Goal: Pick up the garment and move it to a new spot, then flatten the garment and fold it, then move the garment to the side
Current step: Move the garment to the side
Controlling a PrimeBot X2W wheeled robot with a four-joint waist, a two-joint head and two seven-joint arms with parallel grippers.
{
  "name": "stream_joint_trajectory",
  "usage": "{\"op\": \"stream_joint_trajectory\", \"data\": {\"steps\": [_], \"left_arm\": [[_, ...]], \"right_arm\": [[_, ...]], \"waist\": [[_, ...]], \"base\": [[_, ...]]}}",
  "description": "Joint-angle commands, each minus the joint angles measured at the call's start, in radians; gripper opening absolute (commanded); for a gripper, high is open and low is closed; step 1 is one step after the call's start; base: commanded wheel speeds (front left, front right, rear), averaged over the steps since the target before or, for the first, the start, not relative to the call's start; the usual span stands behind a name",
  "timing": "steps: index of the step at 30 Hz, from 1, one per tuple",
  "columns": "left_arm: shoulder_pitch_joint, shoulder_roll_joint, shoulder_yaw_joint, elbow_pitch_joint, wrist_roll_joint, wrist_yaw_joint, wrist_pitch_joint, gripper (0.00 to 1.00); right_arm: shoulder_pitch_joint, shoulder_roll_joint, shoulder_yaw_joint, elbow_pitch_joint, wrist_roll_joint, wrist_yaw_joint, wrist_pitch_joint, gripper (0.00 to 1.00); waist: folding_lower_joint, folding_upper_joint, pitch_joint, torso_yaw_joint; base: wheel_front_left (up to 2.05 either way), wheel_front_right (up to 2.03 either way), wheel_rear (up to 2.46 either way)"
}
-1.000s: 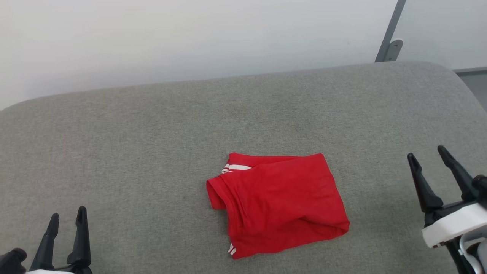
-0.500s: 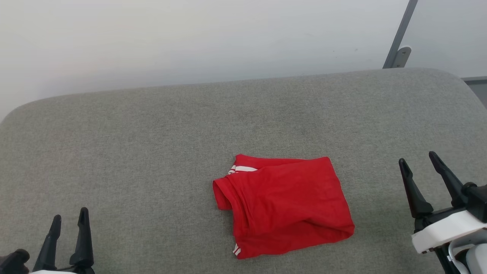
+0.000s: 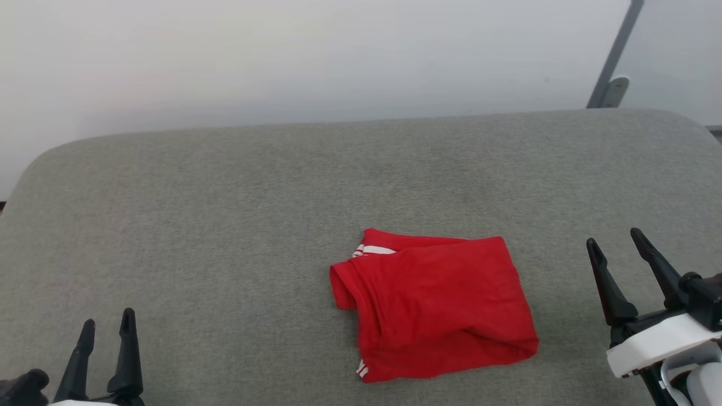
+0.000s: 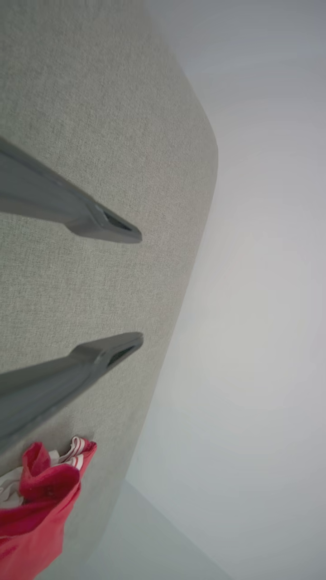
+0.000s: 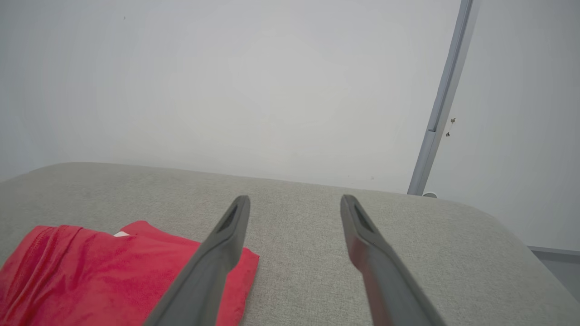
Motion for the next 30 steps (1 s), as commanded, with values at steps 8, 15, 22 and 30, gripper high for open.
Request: {"op": "stream_joint_trajectory", "data": {"steps": [8, 15, 22, 30], "left_arm": [[-0.006, -0.001, -0.011, -0.001, -0.008, -0.003, -0.005, 1.00], [-0.003, -0.009, -0.028, -0.005, -0.024, -0.003, -0.005, 1.00], [-0.031, -0.012, -0.069, 0.007, -0.035, -0.003, -0.005, 1.00], [-0.049, -0.021, -0.087, 0.010, -0.051, -0.003, -0.005, 1.00]], "right_arm": [[-0.041, -0.053, 0.116, 0.085, 0.110, 0.000, 0.024, 1.00], [-0.129, -0.131, 0.256, 0.117, 0.261, 0.000, 0.190, 1.00], [-0.209, -0.218, 0.319, 0.125, 0.396, 0.000, 0.425, 1.00], [-0.228, -0.281, 0.299, 0.101, 0.477, 0.000, 0.723, 1.00]], "waist": [[0.0000, -0.0001, 0.003, 0.062], [0.0000, -0.0001, 0.024, 0.109], [0.0000, -0.0001, 0.059, 0.174], [0.0000, -0.0001, 0.104, 0.214]], "base": [[0.00, 0.00, 0.00], [0.00, 0.00, 0.00], [0.00, 0.00, 0.00], [0.00, 0.00, 0.00]]}}
